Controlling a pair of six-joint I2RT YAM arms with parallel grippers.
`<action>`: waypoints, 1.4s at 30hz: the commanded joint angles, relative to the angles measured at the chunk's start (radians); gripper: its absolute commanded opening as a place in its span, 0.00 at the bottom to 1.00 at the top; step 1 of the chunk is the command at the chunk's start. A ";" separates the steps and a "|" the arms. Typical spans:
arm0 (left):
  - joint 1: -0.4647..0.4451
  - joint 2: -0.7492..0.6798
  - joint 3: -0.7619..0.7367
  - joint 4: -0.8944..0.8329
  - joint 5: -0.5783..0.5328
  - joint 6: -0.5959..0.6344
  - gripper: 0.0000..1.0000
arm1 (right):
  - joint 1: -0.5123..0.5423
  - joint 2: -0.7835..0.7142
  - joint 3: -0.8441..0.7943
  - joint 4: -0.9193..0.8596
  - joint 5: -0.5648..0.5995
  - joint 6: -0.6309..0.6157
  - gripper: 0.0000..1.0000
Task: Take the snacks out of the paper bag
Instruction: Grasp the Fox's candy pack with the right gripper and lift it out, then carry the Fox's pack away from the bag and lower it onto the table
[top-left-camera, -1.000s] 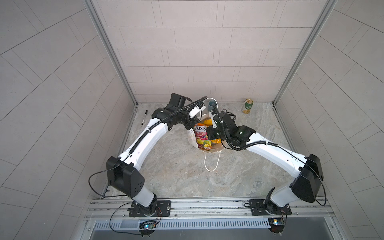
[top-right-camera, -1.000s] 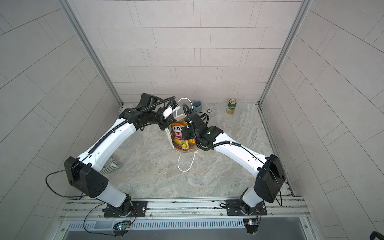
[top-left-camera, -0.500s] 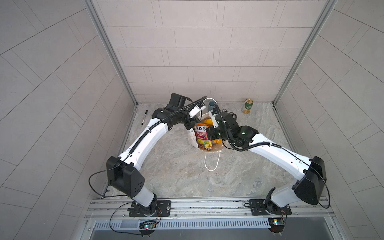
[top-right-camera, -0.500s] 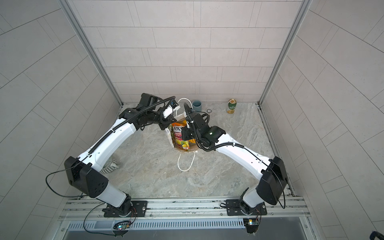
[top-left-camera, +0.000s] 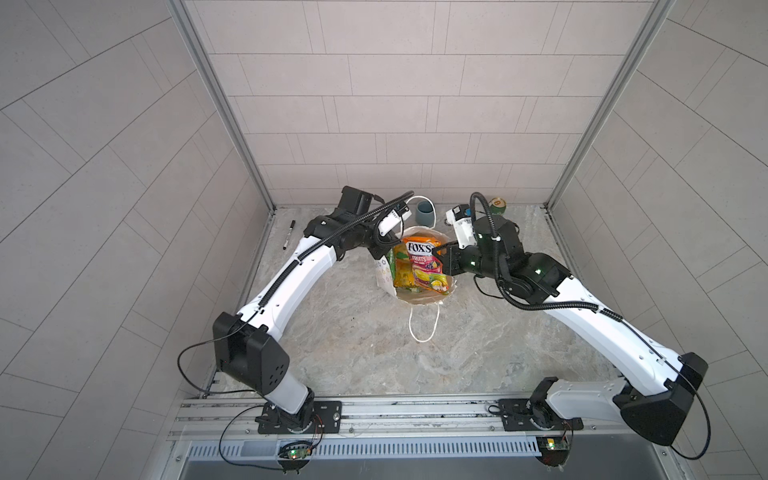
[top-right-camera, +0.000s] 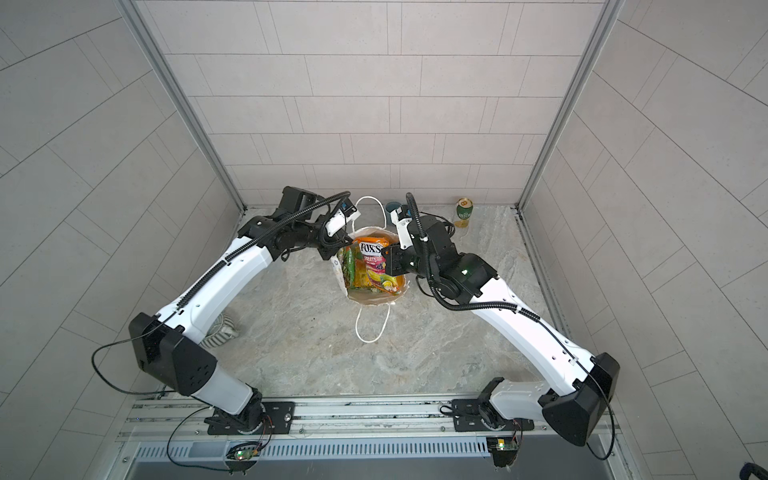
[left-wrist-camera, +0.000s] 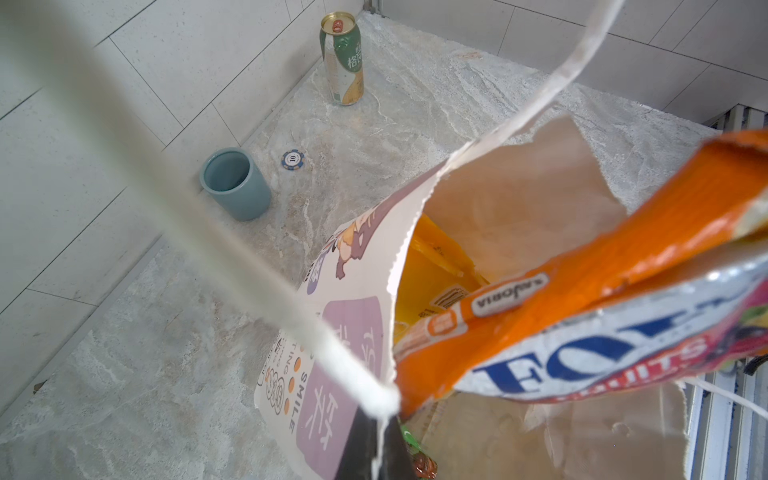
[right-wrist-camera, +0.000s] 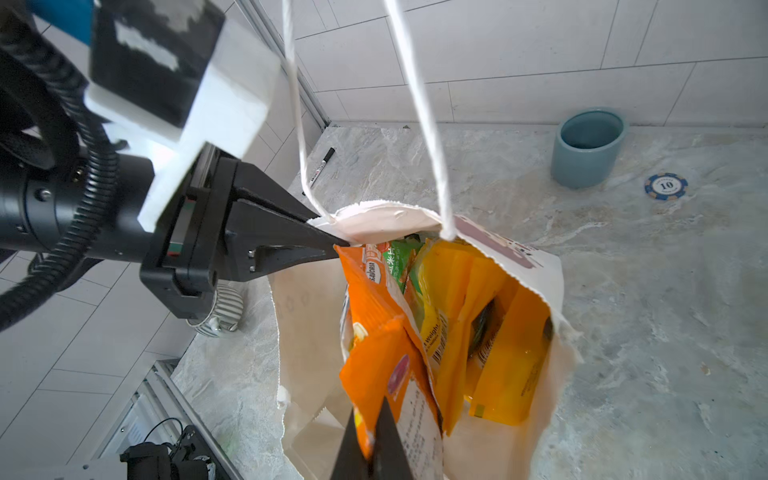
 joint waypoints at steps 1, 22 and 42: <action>-0.007 0.002 0.019 0.078 0.072 -0.015 0.00 | -0.020 -0.039 0.061 -0.049 -0.061 0.009 0.00; -0.007 0.003 0.024 0.086 0.077 -0.034 0.00 | -0.305 -0.231 0.102 -0.198 -0.223 0.087 0.00; -0.007 0.005 0.022 0.084 0.094 -0.025 0.00 | -0.763 -0.077 -0.293 0.239 -0.303 0.260 0.00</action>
